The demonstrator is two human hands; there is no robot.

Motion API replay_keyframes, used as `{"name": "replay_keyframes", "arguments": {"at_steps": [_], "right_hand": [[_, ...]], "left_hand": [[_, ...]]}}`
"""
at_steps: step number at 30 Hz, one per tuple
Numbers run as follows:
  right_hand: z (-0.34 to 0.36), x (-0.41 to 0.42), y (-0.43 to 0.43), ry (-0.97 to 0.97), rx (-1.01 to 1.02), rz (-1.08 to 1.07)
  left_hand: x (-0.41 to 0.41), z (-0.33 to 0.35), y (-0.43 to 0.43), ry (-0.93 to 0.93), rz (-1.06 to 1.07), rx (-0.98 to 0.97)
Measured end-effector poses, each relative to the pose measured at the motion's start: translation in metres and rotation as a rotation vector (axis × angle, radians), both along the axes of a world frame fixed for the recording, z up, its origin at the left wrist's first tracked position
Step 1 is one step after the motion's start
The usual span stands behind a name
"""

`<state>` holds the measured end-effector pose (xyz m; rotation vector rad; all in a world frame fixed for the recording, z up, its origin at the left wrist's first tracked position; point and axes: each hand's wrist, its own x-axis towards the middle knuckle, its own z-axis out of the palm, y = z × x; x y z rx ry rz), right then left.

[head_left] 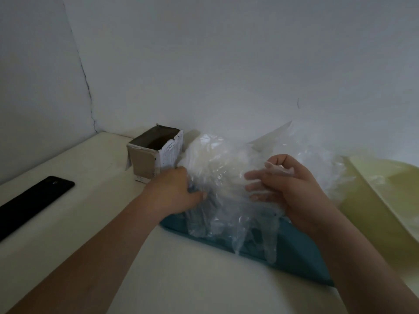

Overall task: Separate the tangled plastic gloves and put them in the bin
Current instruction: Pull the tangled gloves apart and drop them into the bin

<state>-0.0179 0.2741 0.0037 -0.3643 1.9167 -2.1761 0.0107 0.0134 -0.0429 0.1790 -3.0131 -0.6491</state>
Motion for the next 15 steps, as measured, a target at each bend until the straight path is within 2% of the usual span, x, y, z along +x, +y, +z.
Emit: {"name": "replay_keyframes", "arguments": {"at_steps": [3, 11, 15], "right_hand": [[-0.003, 0.001, -0.002, 0.005, 0.012, 0.032], [0.005, 0.000, 0.002, -0.022, -0.039, 0.132], [0.012, 0.003, 0.008, -0.137, -0.142, 0.230]], "left_hand": [[0.002, -0.005, 0.008, 0.028, 0.008, -0.067], [0.002, 0.013, 0.004, -0.060, -0.031, 0.157], [0.010, 0.039, 0.003, 0.079, 0.009, 0.461]]}}
